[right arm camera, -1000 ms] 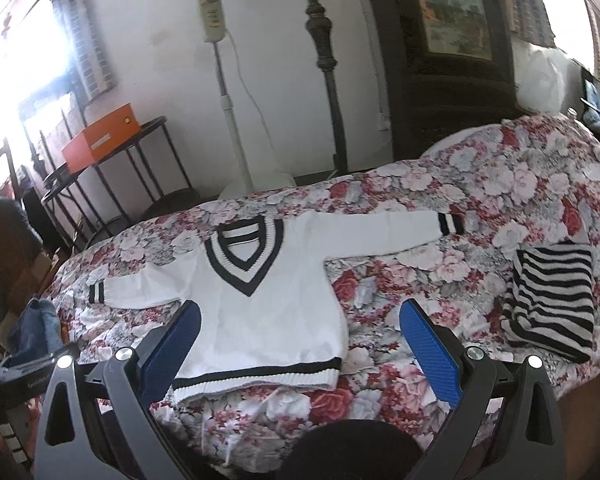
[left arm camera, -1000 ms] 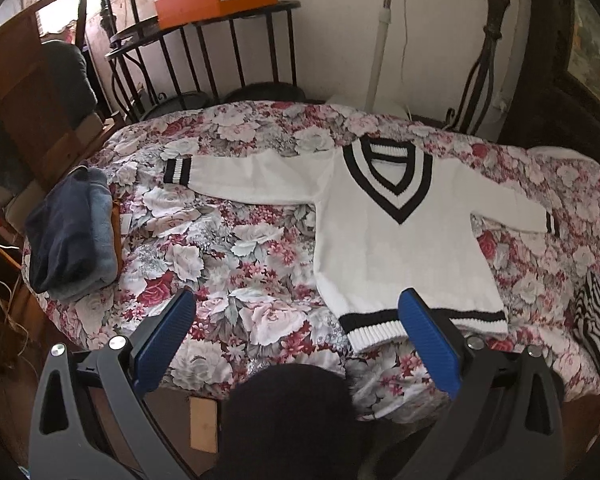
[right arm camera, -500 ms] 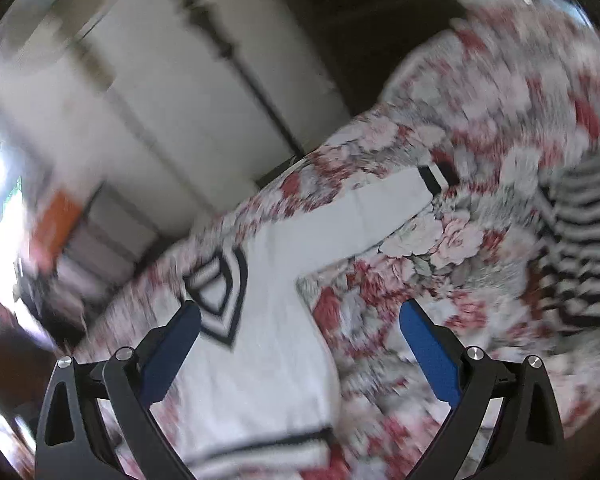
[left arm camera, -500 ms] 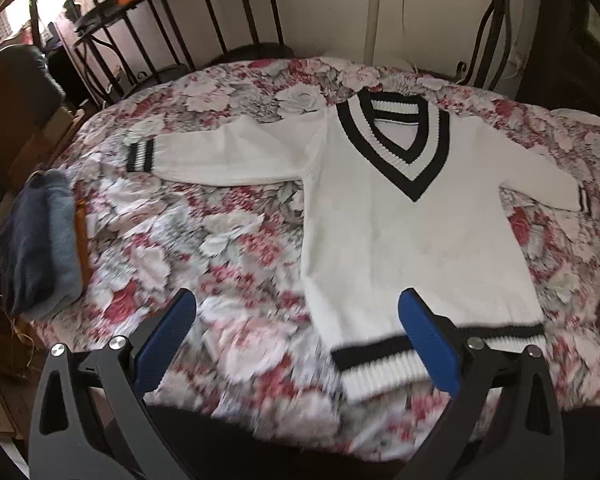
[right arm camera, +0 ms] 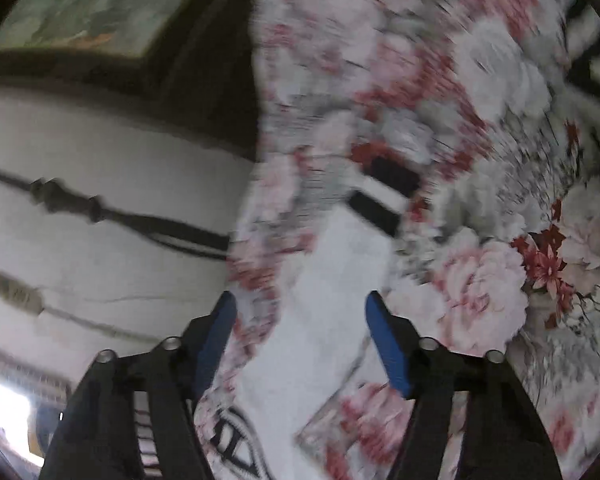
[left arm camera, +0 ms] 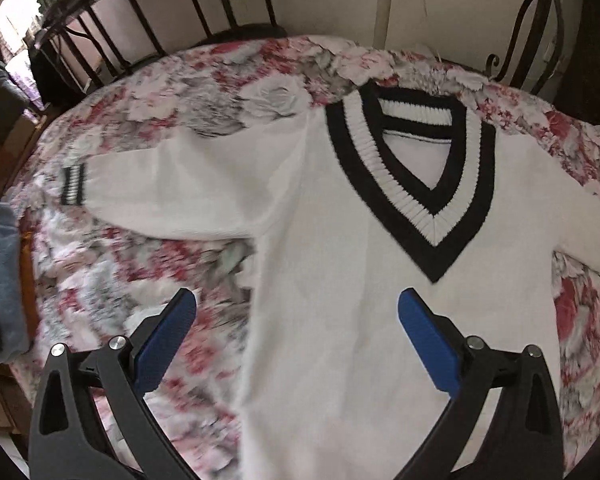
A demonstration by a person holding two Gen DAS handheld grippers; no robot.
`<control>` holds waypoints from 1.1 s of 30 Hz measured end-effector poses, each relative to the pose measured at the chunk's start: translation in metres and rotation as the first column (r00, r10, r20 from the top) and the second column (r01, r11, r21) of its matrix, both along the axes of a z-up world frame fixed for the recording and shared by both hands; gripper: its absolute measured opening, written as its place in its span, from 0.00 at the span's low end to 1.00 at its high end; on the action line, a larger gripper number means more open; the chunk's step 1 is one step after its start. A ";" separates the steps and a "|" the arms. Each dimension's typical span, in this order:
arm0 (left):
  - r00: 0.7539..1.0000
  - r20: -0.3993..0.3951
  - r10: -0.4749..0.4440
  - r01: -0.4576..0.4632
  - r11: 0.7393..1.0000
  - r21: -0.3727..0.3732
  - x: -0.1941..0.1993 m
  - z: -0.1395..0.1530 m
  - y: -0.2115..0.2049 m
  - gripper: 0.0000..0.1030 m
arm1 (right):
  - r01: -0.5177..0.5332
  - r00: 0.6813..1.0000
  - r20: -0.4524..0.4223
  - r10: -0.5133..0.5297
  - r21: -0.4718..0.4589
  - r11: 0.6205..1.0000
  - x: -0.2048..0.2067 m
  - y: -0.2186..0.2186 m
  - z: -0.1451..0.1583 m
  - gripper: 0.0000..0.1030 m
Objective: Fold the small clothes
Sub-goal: 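Move the right tool to the sweater cuff and grasp it, then fold the gripped sleeve across the sweater body with the right tool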
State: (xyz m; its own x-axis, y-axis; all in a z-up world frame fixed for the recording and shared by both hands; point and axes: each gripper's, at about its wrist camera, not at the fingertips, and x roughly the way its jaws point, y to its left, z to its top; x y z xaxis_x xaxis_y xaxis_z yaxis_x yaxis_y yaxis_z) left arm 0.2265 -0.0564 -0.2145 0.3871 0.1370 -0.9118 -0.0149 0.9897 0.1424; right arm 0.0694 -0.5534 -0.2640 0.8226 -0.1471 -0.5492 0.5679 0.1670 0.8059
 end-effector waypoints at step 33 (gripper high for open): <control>0.997 -0.080 -0.014 0.014 1.000 -0.006 0.062 -0.038 -0.009 0.96 | -0.180 0.981 -0.107 0.161 -0.210 0.961 0.083 0.007 0.003 0.06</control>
State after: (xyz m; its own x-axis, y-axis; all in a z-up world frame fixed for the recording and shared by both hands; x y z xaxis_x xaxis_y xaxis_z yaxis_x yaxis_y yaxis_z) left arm 0.2883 -0.0657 -0.2520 0.3149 0.1271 -0.9406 0.0104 0.9905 0.1373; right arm 0.1524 -0.5466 -0.2606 0.7958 -0.1327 -0.5909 0.5828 0.4330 0.6876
